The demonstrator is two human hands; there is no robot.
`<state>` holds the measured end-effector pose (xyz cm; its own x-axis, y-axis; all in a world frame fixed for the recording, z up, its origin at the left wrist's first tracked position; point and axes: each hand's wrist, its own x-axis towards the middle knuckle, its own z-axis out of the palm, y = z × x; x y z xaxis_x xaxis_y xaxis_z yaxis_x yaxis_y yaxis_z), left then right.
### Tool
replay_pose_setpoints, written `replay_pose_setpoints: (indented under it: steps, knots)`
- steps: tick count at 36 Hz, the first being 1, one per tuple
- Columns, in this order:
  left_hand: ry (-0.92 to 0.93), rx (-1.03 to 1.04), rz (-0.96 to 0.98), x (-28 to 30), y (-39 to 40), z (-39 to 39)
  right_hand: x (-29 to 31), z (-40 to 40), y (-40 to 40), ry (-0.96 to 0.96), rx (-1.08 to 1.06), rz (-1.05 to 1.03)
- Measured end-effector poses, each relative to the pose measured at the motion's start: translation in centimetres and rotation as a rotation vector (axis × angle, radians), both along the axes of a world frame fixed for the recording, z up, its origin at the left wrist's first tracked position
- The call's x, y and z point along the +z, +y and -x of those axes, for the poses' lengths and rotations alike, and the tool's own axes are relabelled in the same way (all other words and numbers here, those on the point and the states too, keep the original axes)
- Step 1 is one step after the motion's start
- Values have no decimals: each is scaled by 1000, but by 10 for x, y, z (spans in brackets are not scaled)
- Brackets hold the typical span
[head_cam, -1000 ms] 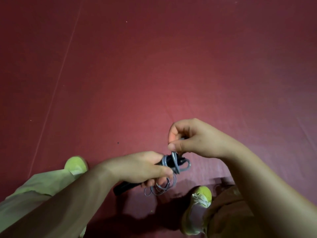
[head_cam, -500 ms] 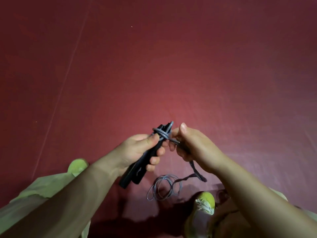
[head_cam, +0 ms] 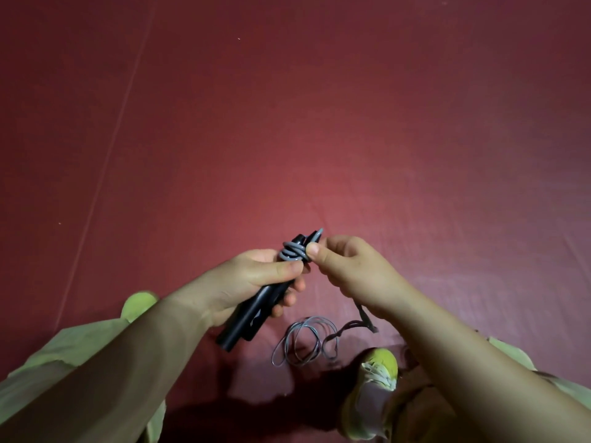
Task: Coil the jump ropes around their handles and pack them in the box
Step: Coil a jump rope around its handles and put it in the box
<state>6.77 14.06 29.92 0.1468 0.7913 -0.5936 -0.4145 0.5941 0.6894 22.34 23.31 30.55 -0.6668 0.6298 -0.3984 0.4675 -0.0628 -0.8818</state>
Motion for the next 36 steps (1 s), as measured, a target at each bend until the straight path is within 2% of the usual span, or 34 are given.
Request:
replay_pose_setpoints:
  steps: [5, 8, 13, 20, 25, 30, 36]
  knots:
    - [-149, -103, 28, 0, -4, 7, 0, -2, 6, 4, -59, -2]
    - [-116, -183, 94, -2, -7, 5, -3, -4, 10, 17, -136, 15]
    - [-45, -49, 95, -4, -2, -2, -8, 1, 7, 69, -191, 104]
    - [-28, 2, 97, -6, 1, 4, -10, 6, -4, -27, -111, 154]
    - [-24, 1, 119, -10, 1, 6, -3, 7, -7, -193, 68, -61]
    - [23, 9, 208, -18, 3, 6, 0, 7, -12, -481, 363, -475]
    - [153, -198, 162, -19, -1, 5, 23, 2, 2, -509, 499, -655]
